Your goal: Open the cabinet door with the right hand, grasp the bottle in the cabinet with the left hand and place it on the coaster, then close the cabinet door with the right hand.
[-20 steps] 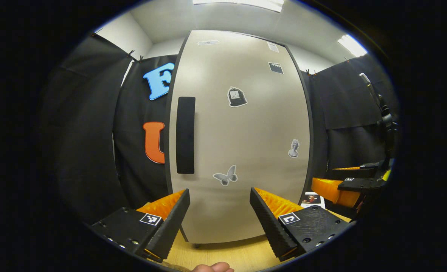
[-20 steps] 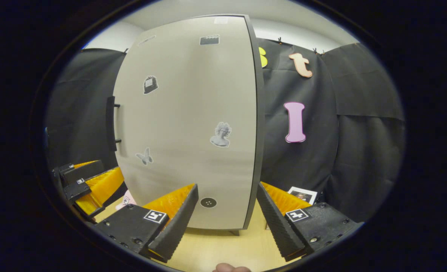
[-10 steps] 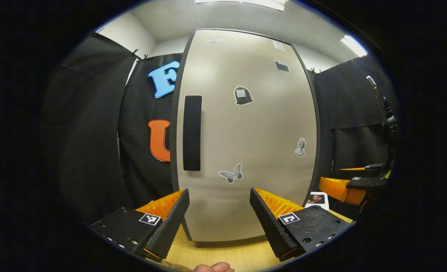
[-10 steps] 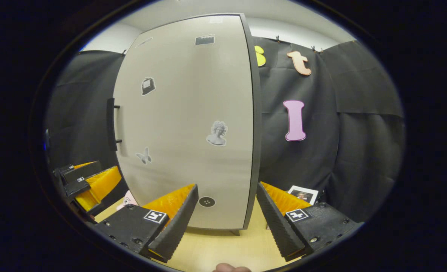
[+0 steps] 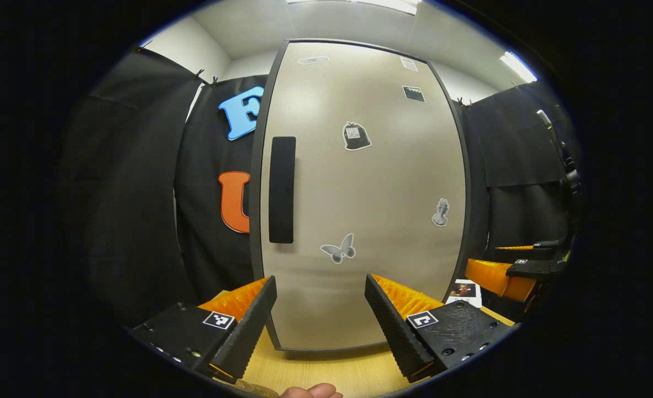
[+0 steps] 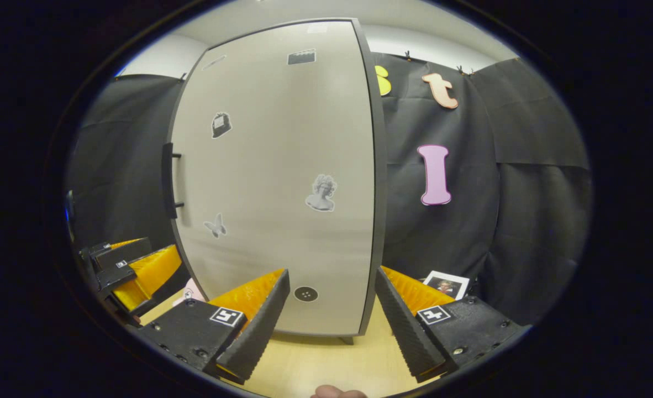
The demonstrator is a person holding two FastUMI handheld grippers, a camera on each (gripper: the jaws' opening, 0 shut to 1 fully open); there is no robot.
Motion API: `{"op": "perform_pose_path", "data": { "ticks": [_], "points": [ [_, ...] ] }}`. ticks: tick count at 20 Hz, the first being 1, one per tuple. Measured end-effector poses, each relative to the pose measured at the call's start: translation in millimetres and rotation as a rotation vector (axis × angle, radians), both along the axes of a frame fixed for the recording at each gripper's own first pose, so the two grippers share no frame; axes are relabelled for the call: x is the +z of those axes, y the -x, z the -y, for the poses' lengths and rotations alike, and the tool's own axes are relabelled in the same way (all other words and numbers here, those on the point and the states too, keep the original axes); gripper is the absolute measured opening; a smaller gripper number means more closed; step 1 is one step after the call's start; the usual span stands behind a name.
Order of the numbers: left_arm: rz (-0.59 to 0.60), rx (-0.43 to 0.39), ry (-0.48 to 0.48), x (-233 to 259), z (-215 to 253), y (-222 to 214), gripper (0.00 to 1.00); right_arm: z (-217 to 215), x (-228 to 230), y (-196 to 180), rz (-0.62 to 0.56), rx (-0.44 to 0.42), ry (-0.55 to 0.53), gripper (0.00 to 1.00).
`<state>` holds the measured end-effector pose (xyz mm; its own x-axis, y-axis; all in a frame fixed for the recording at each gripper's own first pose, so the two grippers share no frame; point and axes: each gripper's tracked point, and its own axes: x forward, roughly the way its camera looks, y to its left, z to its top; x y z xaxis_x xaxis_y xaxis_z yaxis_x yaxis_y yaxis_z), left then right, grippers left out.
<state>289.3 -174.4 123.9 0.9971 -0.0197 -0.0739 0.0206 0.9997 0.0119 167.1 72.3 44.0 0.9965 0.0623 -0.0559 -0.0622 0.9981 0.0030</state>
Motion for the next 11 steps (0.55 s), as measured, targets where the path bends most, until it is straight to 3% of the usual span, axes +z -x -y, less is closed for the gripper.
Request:
{"op": "perform_pose_path", "data": {
  "ticks": [4,5,11],
  "points": [
    [-0.038,0.001,-0.018,-10,14,-4,0.95,-12,-1,-6,-0.011,0.02,0.025,0.99],
    [-0.031,0.008,-0.025,-8,16,-5,0.95,-16,2,-6,0.0,0.025,0.042,0.95],
    [0.025,0.018,-0.04,6,26,-14,0.95,-22,14,-11,0.046,0.023,0.101,1.0]
  ]
}}
